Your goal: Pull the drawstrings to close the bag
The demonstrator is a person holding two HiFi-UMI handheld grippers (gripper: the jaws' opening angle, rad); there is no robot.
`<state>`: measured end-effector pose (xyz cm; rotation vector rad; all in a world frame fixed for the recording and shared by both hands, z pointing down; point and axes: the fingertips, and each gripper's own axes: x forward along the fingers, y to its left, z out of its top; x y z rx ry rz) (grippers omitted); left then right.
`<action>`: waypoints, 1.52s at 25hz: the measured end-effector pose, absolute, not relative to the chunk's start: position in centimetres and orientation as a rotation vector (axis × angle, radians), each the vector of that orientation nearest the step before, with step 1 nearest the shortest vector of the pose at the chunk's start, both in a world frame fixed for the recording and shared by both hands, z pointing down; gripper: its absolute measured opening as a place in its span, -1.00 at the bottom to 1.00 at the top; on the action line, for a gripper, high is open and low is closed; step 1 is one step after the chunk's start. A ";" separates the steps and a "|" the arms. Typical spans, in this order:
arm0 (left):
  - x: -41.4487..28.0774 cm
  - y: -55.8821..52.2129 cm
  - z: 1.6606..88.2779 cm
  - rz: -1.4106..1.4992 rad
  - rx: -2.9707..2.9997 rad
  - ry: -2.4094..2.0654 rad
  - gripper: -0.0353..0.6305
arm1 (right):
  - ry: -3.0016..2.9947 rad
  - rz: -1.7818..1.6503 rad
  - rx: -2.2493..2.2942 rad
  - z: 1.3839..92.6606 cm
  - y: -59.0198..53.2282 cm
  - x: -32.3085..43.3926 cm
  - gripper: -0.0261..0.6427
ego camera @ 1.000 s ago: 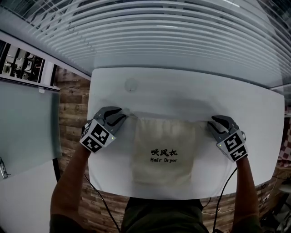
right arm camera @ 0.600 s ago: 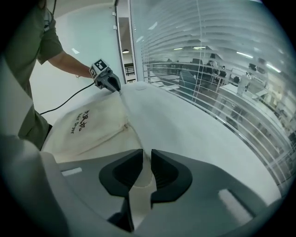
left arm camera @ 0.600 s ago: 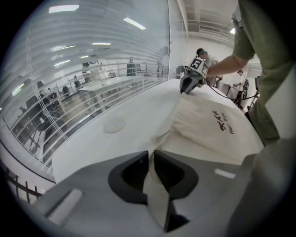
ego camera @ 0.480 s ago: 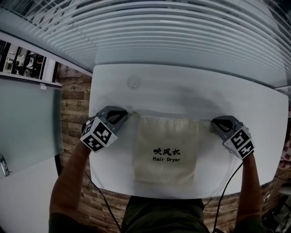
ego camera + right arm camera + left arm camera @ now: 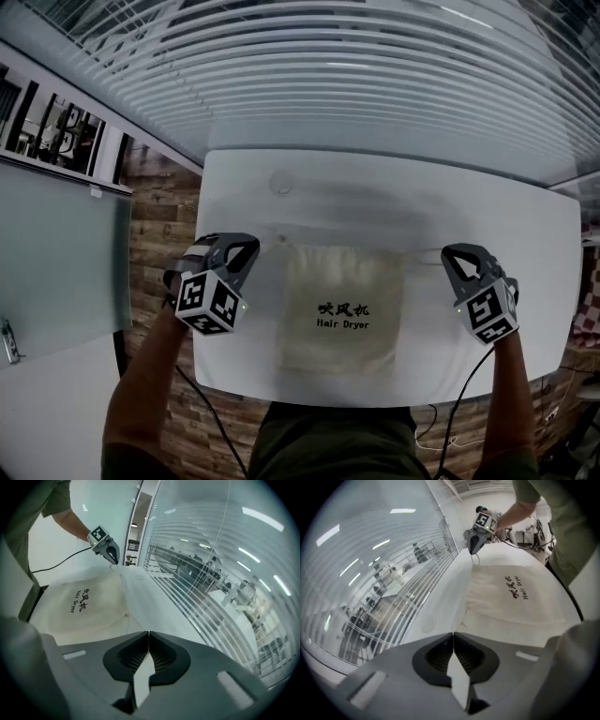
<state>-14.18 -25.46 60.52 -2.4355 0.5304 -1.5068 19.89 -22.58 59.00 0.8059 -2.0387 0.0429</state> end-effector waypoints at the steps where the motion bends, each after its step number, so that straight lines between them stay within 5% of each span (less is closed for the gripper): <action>1: -14.3 -25.1 59.5 -1.506 -2.383 0.530 -0.85 | -2.016 0.009 0.810 58.4 -22.1 20.0 -0.87; 17: -17.3 -22.0 43.8 -1.403 -2.025 0.749 -0.86 | -1.890 -0.388 1.038 43.7 -18.6 21.0 -0.88; 38: -27.0 -24.3 34.1 -1.333 -1.897 1.199 -0.86 | -1.763 -0.520 1.318 33.9 -19.3 25.8 -0.88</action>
